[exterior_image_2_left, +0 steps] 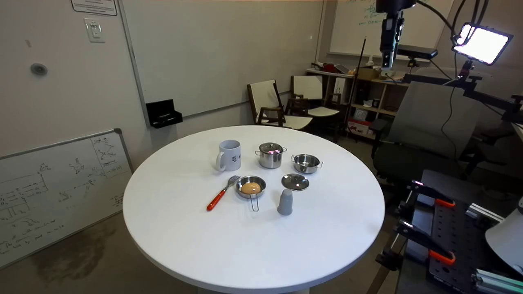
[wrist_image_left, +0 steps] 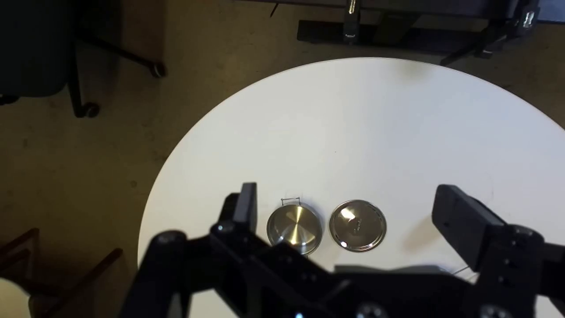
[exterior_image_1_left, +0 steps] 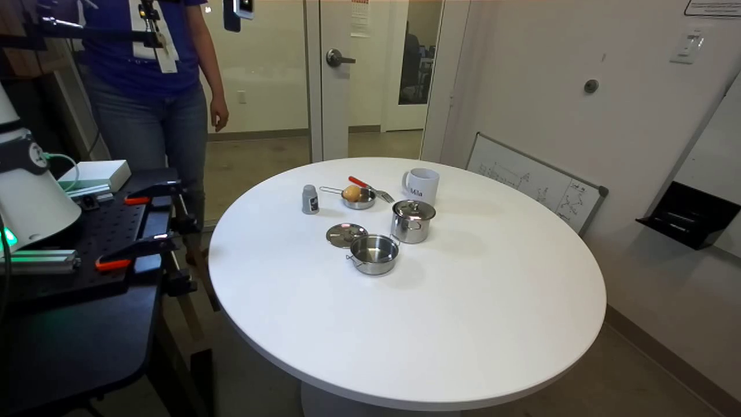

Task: Pick the salt shaker and put it in the uncovered pot

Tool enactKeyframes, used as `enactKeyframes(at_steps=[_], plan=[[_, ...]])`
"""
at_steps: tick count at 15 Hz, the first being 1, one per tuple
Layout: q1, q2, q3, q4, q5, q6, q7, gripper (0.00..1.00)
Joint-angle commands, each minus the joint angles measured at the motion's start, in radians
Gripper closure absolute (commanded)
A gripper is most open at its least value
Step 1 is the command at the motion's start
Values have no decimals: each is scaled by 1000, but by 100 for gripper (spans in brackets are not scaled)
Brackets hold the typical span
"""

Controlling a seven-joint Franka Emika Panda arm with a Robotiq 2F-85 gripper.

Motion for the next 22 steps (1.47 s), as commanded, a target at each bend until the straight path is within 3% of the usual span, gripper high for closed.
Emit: enactKeyframes(at_steps=[1,6,11,18,22], plan=[[20,8,-11,3,-6,7,-2,0],[41,31,-12,5,-10,49,-34,0],[67,95,-19,-7,-2,184,-98,0],[108,263,-60,-22,72,393,-310,0],[134,369,-37,21,102,387,-425,0]])
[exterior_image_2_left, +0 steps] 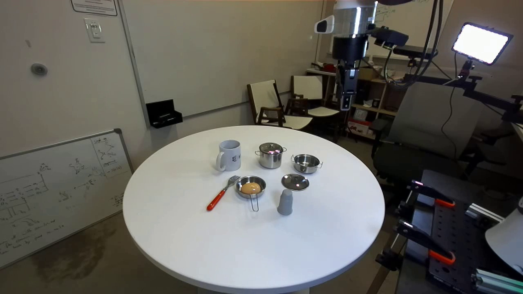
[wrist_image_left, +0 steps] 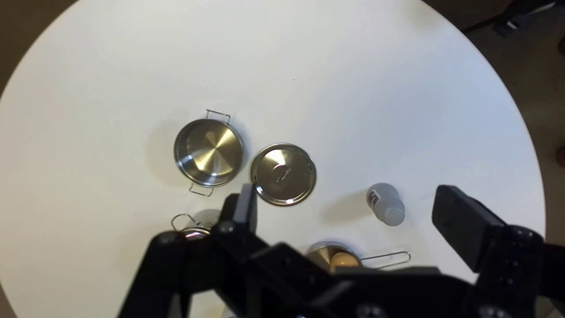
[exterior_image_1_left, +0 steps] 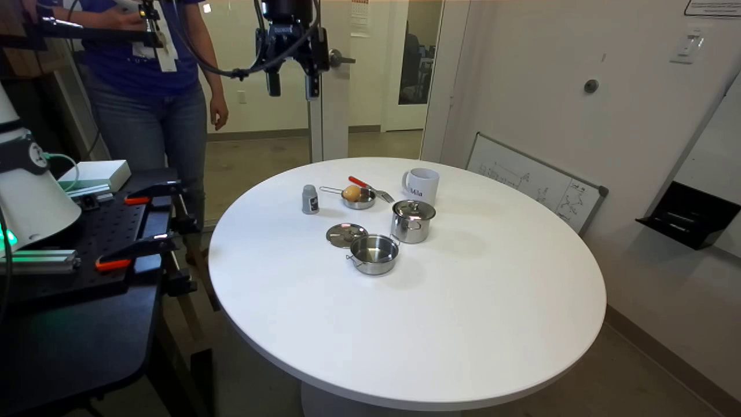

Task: Pick the salt shaker and put it in the uncovered pot

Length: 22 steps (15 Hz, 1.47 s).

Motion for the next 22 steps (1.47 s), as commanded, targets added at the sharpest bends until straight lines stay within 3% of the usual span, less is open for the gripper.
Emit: enactKeyframes(at_steps=[1,8,16,22], plan=[[4,23,7,6,8,-1,-27,0],[2,38,10,11,9,-1,-28,0],[35,214,42,29,103,267,-120,0],[59,345,150,91,220,383,-180,0]])
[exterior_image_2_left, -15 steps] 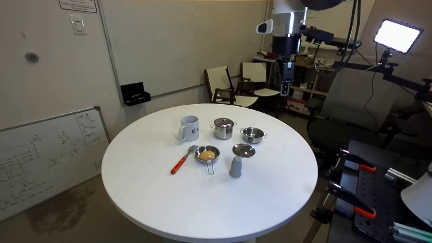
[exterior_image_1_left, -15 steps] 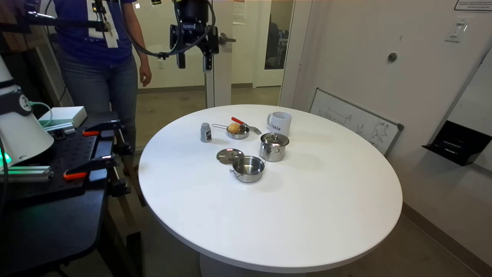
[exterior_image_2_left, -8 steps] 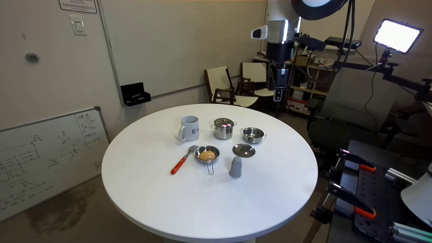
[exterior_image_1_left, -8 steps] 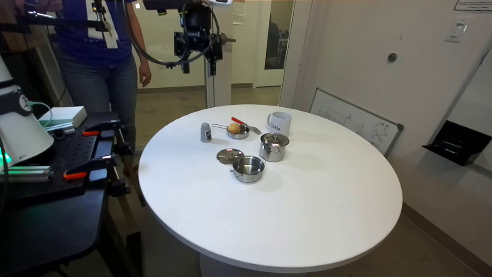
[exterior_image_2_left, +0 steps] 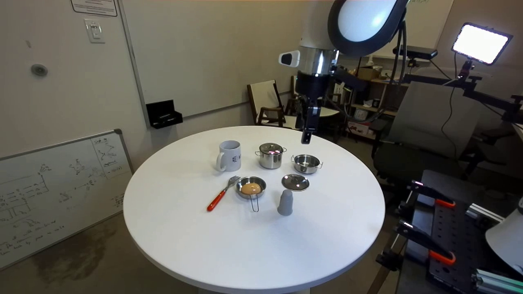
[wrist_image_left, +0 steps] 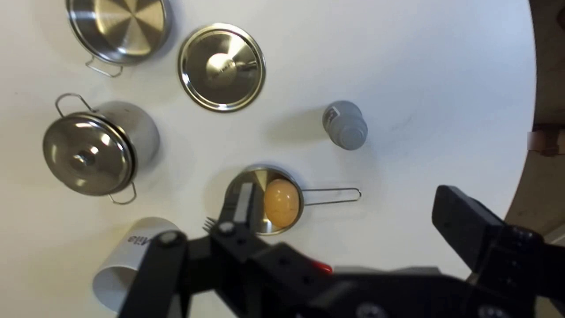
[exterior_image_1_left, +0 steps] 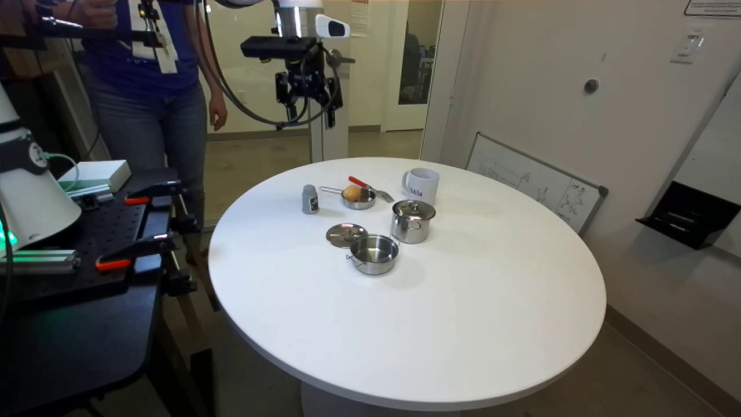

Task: Pick the salt shaker and put it in the uncovered pot

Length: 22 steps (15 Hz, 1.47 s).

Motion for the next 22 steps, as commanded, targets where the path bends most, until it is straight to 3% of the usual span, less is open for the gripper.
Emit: enactKeyframes(at_steps=[1,4,9,12,14,15,22], plan=[[-1,98,61,66,91,52,-89,0],[-15,164,108,97,130,40,-122,0],[-32,270,113,110,90,52,-72,0],[-76,335,143,121,128,103,-98,0],[-117,339,167,123,136,127,-109,0],[-94,321,151,104,87,101,-66,0],[-146,374,188,133,112,114,-103,0]])
